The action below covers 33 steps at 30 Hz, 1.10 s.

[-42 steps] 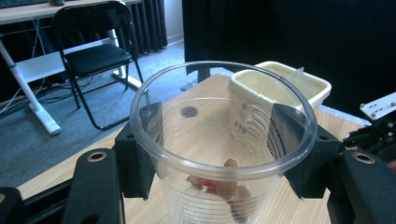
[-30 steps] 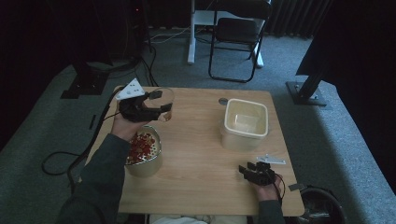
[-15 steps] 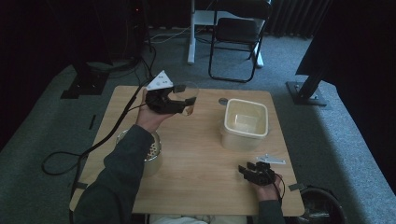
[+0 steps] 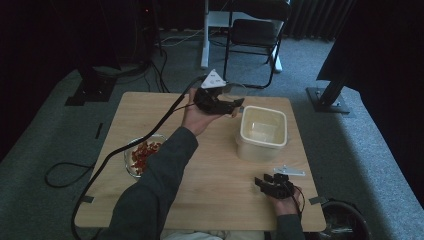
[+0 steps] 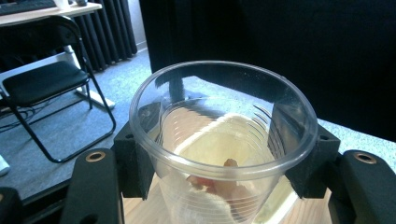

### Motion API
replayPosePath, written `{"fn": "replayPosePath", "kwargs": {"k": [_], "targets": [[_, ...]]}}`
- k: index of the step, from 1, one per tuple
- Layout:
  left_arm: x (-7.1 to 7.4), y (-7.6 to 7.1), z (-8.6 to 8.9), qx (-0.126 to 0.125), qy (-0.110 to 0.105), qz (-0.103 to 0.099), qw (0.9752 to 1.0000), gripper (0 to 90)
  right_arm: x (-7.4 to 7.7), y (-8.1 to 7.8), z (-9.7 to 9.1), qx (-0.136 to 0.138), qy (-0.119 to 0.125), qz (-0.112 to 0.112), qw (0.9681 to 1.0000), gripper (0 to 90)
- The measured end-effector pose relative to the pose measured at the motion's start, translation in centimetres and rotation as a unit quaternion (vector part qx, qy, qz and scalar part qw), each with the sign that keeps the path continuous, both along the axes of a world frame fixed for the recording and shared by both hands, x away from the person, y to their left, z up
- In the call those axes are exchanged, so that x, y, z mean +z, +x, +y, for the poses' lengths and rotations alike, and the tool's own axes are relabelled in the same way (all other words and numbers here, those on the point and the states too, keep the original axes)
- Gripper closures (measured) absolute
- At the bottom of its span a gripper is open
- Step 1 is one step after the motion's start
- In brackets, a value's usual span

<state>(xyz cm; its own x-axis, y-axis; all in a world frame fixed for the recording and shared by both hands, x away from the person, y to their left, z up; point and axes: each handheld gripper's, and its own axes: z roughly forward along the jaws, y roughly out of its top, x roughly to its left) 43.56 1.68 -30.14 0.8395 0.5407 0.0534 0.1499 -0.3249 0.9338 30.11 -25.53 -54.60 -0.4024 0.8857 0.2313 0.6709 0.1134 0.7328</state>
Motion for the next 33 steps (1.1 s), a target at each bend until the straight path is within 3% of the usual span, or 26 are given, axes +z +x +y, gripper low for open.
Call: {"fn": "replayPosePath", "kwargs": {"k": [4, 10, 19, 25, 27, 29, 30, 33], "targets": [[-0.9, 0.9, -2.0, 0.002, 0.01, 0.001, 0.9999, 36.4, 0.0, 0.0, 0.0, 0.0, 0.002, 0.001, 1.0, 50.4], [-2.2, 2.7, -4.0, 0.011, 0.006, 0.011, 0.9999, 36.0, 0.0, -0.1, 0.1, 0.002, 0.003, 0.002, 1.0, 50.3], [-3.1, 4.4, -5.9, 0.015, -0.024, 0.038, 0.9989, 35.9, 0.0, -0.1, 0.1, 0.002, 0.005, 0.003, 1.0, 50.3], [-3.8, 4.7, -8.0, -0.011, -0.026, 0.06, 0.9978, 34.4, 0.0, -0.2, 0.1, 0.004, 0.006, 0.003, 1.0, 50.3], [-4.1, 4.9, -8.5, -0.035, -0.025, 0.073, 0.9964, 30.6, 0.0, -0.2, 0.1, 0.005, 0.005, 0.003, 1.0, 50.3], [-4.3, 4.8, -9.0, -0.036, -0.009, 0.077, 0.9963, 26.3, 0.0, -0.3, 0.1, 0.005, 0.006, 0.003, 1.0, 50.4], [-4.4, 4.8, -9.1, -0.048, -0.011, 0.081, 0.9955, 21.1, 0.0, -0.3, 0.1, 0.006, 0.005, 0.002, 1.0, 50.3], [-4.6, 4.8, -9.2, -0.054, -0.012, 0.084, 0.9949, 17.1, 0.0, -0.3, 0.1, 0.007, 0.004, 0.002, 1.0, 50.3]]}}
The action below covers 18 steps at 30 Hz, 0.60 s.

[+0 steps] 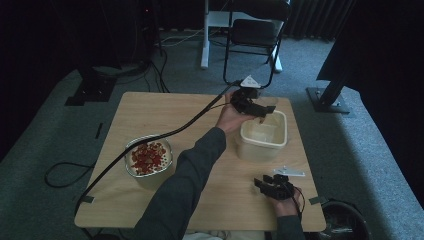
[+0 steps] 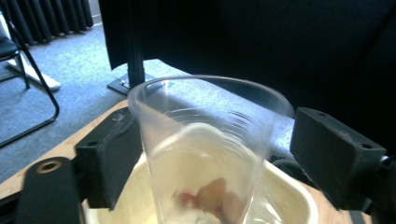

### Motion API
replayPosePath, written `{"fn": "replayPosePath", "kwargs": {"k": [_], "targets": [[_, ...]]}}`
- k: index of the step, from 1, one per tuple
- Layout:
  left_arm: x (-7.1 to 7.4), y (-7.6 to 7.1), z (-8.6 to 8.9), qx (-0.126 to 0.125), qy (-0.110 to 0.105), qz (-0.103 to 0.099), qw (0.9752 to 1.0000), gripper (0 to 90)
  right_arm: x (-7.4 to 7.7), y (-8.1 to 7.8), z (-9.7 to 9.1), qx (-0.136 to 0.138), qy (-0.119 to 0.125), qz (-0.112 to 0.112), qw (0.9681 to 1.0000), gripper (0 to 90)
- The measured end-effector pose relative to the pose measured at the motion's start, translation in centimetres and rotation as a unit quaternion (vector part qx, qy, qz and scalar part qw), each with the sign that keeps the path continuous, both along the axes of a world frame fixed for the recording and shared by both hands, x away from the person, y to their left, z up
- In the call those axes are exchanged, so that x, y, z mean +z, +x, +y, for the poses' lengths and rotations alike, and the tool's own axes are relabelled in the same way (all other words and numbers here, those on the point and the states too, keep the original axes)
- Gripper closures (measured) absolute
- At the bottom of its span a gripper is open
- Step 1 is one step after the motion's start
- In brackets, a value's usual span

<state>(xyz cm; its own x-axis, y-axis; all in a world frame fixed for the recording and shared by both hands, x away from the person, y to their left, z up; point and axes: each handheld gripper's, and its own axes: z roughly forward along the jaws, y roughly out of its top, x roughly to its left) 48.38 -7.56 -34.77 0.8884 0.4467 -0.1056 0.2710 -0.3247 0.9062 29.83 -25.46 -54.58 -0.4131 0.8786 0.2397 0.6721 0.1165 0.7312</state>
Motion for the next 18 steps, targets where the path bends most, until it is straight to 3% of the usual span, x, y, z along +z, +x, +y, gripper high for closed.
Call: {"fn": "replayPosePath", "kwargs": {"k": [7, 11, 16, 18], "targets": [[-0.1, -0.1, 0.0, 0.001, 0.002, -0.016, 0.9999, 15.2, 0.0, 0.0, 0.0, 0.0, -0.001, 0.0, 1.0, 50.3], [-0.1, -0.2, 0.3, 0.001, 0.005, -0.013, 0.9999, 15.6, 0.0, 0.0, 0.0, 0.001, -0.001, 0.001, 1.0, 50.3], [0.2, -0.6, 1.1, 0.001, -0.009, -0.007, 0.9999, 16.4, 0.0, 0.0, 0.0, 0.001, -0.001, 0.001, 1.0, 50.2], [0.6, -0.8, 1.8, 0.013, -0.022, 0.003, 0.9997, 18.2, 0.0, 0.0, 0.0, 0.001, -0.002, 0.0, 1.0, 50.2]]}}
